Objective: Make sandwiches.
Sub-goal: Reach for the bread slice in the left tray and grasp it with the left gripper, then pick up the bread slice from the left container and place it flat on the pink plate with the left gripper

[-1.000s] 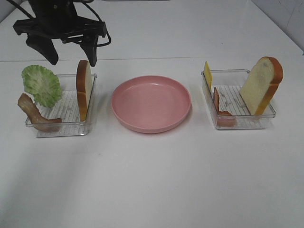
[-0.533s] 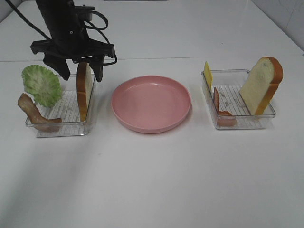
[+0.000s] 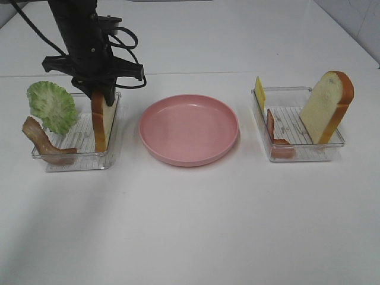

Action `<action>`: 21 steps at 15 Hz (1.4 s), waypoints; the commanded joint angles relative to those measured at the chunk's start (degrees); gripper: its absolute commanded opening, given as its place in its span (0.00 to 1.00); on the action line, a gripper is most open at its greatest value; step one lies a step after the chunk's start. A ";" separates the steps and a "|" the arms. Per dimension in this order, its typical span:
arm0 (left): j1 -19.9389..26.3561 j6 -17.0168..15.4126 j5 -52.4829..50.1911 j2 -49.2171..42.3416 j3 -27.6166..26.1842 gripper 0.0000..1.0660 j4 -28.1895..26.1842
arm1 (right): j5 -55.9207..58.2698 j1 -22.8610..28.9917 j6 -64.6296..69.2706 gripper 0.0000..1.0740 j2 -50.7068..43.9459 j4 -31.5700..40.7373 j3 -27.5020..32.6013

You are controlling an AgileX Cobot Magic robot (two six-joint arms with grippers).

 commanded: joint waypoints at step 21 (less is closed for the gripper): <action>6.53 27.67 -6.19 -1.60 -0.92 0.00 -48.41 | -0.57 -0.23 -0.74 0.75 -0.69 0.00 0.11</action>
